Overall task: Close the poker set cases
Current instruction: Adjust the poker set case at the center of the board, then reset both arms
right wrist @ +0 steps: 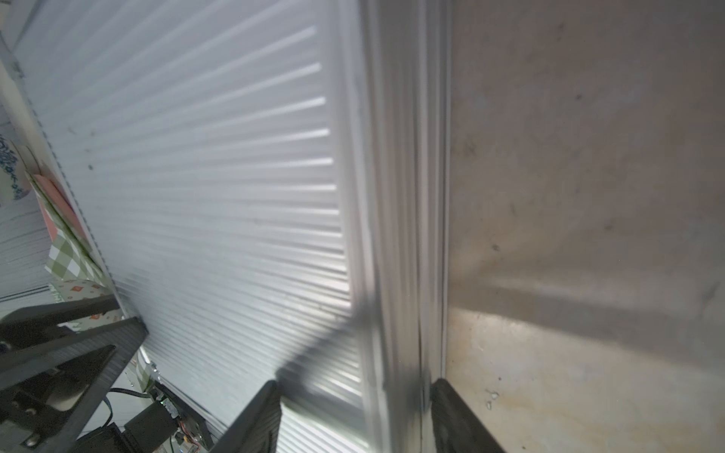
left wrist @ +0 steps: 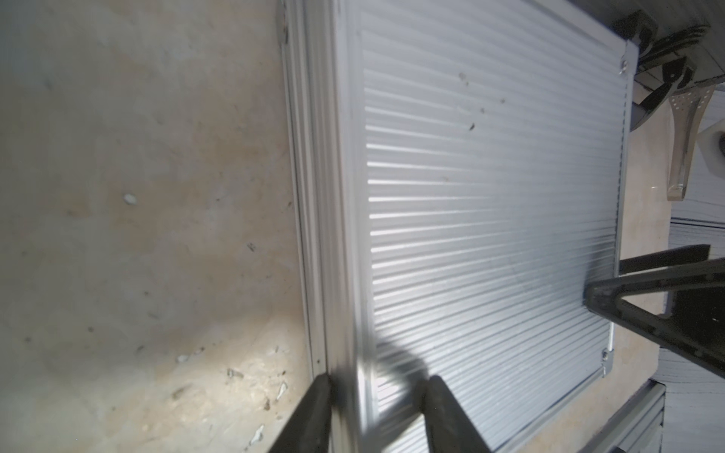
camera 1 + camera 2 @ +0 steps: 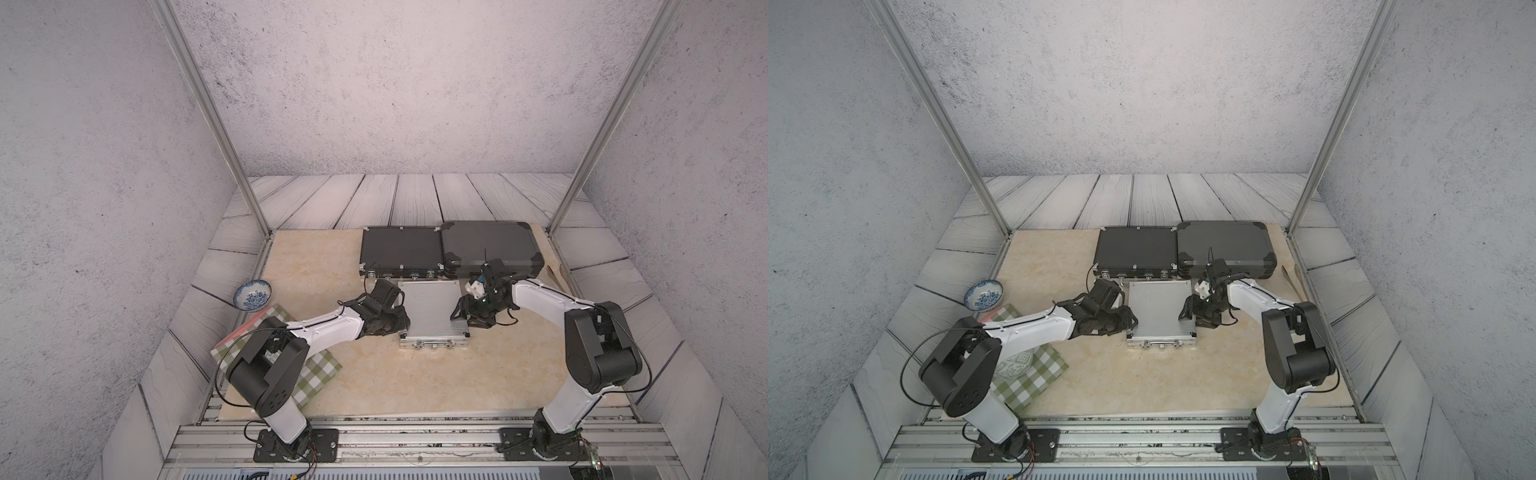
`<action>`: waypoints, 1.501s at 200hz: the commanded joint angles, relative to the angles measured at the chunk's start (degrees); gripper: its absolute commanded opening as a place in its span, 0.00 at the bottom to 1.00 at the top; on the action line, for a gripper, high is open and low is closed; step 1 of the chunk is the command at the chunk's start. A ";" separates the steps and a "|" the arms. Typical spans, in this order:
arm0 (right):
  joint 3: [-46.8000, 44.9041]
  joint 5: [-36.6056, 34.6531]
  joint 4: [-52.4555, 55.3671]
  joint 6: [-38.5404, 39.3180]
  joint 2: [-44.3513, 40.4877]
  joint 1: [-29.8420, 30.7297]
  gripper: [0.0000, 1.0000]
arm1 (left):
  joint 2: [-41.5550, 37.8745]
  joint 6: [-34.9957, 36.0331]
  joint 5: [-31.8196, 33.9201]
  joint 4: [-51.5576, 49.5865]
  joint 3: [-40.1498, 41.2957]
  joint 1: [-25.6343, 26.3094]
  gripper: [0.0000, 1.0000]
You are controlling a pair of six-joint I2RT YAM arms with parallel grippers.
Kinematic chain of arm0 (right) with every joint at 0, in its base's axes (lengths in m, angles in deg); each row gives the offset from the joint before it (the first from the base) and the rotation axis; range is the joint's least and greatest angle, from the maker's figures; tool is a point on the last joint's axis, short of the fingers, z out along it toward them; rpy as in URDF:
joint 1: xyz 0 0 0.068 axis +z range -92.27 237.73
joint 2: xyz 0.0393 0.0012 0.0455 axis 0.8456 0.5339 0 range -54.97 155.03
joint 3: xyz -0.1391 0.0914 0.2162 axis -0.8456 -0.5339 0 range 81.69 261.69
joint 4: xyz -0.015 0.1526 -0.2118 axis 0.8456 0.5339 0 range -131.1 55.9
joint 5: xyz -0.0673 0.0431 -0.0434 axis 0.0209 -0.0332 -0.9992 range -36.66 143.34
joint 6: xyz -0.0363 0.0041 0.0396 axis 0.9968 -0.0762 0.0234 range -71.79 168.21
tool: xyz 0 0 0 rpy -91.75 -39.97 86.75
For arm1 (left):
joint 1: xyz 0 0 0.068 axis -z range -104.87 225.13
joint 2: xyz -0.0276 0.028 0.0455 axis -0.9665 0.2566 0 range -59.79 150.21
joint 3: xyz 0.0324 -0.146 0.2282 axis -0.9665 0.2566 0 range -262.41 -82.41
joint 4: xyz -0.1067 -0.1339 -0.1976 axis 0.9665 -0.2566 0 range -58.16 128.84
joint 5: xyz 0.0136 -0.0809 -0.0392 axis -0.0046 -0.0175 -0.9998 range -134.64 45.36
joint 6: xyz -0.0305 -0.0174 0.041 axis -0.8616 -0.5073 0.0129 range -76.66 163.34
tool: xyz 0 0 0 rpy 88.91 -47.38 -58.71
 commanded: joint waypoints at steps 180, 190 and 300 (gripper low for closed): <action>-24.47 -51.57 -41.55 7.06 -26.64 -15.55 0.99 | -18.52 43.42 48.35 26.16 21.59 -28.07 0.95; -26.85 -51.18 -46.01 8.44 -26.03 -16.05 0.99 | -18.00 43.46 46.71 29.86 22.70 -28.90 0.95; -38.28 -36.49 -75.65 18.56 -14.92 -18.57 0.99 | -5.90 43.66 29.31 56.16 28.51 -37.46 0.99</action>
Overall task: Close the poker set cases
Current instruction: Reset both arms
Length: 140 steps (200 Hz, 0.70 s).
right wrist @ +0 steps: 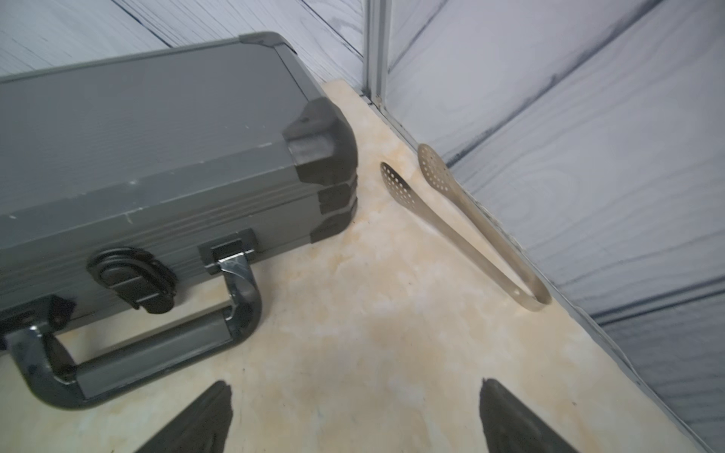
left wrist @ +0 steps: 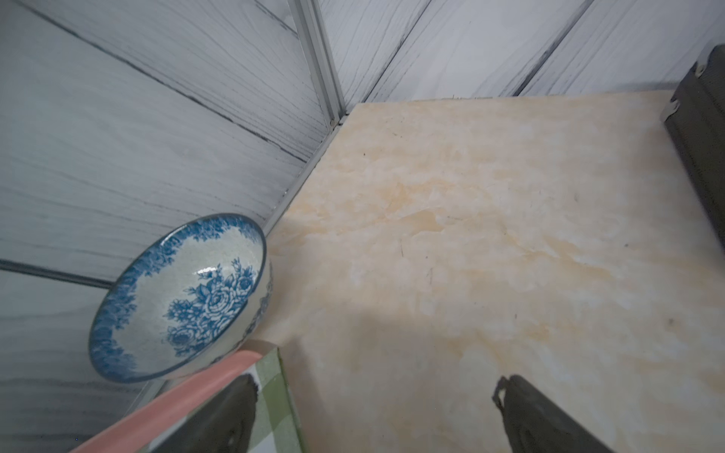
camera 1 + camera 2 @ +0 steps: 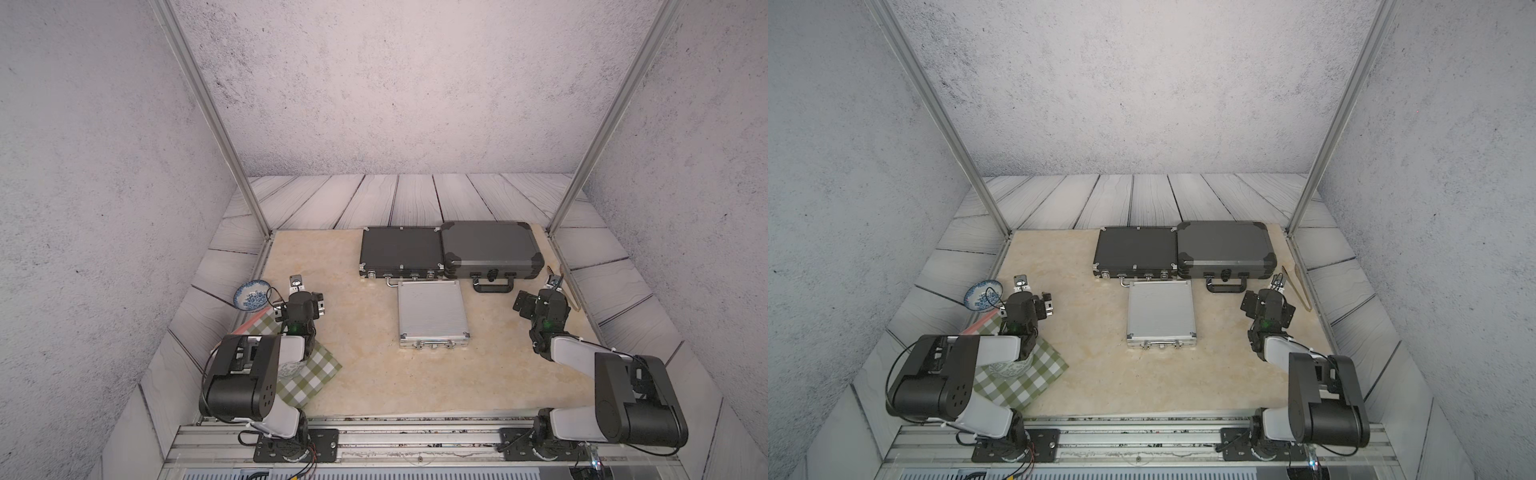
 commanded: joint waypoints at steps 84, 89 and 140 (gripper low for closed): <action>0.25 13.53 -10.22 7.23 7.06 0.79 0.99 | -1.52 -0.40 -3.62 1.30 -1.55 -0.50 0.99; 0.17 13.58 -10.58 7.28 7.14 0.79 0.99 | -1.48 -0.40 -3.62 1.32 -1.55 -0.54 0.99; 0.60 14.56 -9.88 7.80 7.17 0.88 0.99 | -1.52 -0.40 -3.62 1.29 -1.55 -0.57 0.99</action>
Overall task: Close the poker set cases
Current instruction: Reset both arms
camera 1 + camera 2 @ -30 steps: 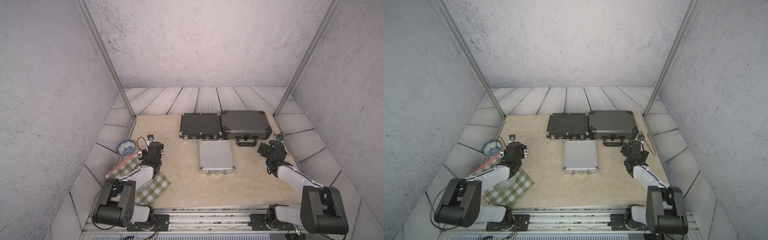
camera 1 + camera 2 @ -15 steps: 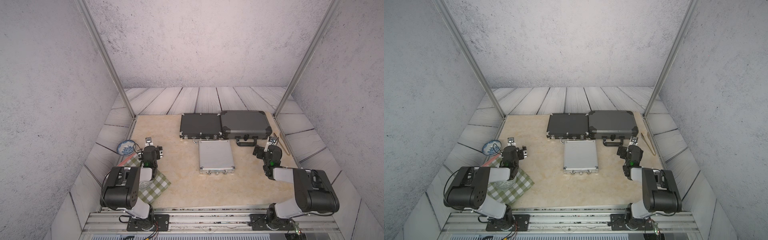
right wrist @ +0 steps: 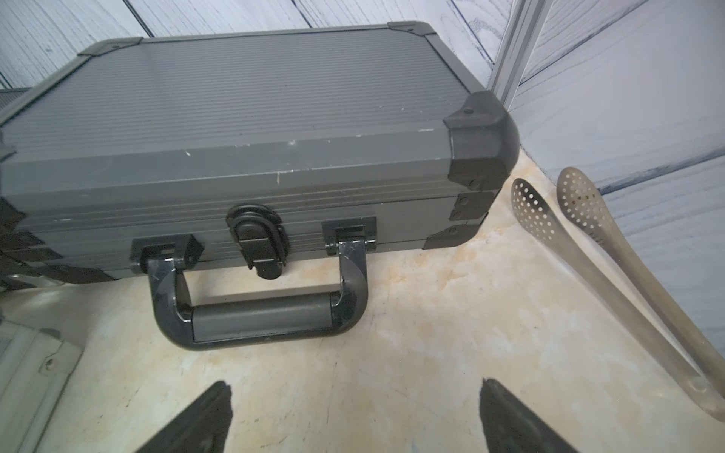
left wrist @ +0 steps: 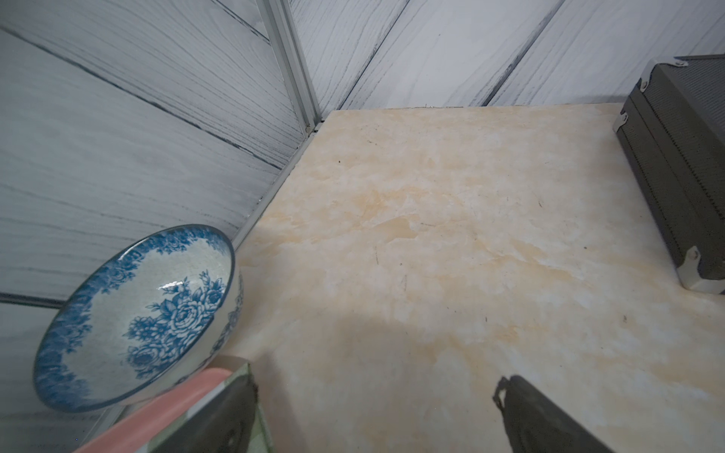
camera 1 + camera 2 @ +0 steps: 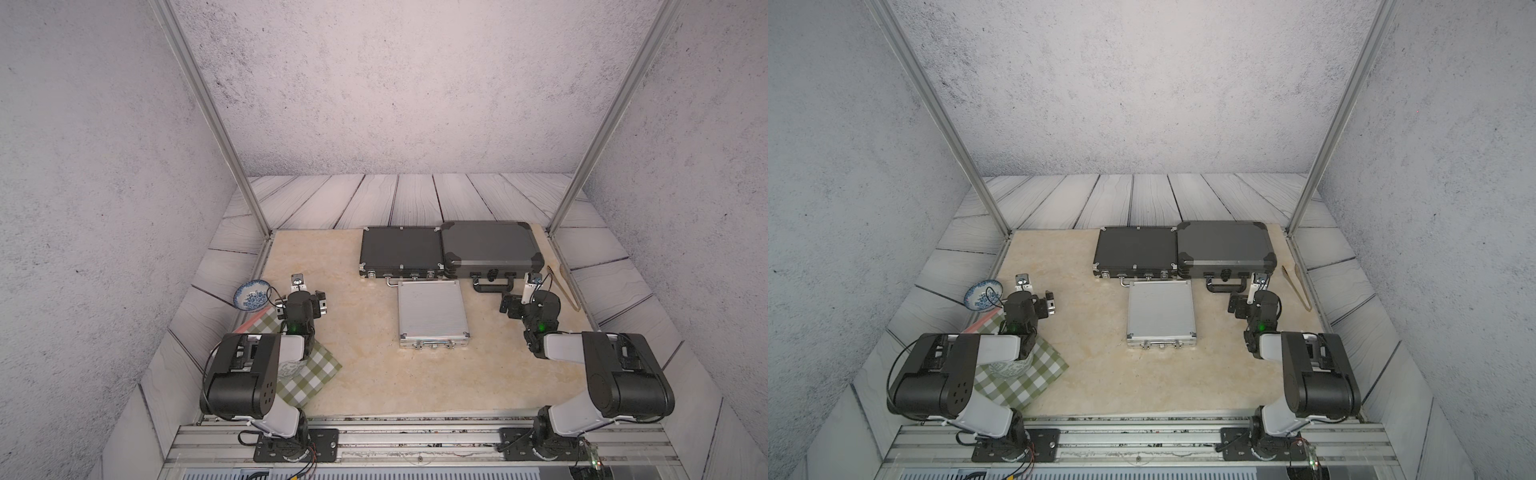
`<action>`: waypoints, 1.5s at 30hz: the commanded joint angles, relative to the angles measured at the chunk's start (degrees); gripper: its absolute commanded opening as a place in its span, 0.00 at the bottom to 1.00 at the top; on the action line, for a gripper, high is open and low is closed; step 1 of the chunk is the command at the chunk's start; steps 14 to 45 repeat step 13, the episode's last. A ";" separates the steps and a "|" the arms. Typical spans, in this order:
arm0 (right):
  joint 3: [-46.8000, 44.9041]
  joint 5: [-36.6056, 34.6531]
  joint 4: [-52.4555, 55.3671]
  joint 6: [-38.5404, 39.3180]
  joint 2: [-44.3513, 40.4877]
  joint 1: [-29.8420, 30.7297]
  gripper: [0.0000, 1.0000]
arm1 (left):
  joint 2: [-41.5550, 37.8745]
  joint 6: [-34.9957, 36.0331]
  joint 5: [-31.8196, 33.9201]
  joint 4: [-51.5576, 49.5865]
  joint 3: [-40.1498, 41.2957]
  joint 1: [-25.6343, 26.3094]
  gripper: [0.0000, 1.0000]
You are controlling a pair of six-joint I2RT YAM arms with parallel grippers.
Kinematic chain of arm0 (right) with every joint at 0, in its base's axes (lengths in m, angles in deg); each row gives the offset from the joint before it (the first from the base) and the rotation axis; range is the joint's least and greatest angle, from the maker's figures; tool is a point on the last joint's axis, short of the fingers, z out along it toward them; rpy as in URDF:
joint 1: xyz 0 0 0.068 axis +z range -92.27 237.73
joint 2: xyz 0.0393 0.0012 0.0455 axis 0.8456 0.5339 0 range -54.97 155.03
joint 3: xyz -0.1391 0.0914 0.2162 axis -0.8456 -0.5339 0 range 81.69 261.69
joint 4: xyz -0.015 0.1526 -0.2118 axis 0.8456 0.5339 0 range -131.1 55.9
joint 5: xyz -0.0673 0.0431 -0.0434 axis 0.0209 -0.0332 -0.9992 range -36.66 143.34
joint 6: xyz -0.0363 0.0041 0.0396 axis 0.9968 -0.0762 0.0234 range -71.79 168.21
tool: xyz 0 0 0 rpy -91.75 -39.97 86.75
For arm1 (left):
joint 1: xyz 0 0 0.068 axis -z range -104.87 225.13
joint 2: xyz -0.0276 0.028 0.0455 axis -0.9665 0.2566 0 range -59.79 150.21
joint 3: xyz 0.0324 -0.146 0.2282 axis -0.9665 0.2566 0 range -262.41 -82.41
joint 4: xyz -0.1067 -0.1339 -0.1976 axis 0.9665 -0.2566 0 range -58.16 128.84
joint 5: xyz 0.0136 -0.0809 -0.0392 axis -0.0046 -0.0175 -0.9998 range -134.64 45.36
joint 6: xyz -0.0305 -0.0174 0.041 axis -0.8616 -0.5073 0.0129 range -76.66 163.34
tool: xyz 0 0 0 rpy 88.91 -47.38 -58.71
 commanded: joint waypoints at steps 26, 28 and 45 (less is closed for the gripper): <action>1.42 0.26 0.71 0.99 -0.12 0.60 0.99 | -0.90 -0.27 -0.21 0.39 -0.93 -0.34 0.99; 1.42 0.26 0.71 0.99 -0.12 0.60 0.99 | -0.90 -0.27 -0.21 0.39 -0.93 -0.34 0.99; 1.42 0.26 0.71 0.99 -0.12 0.60 0.99 | -0.90 -0.27 -0.21 0.39 -0.93 -0.34 0.99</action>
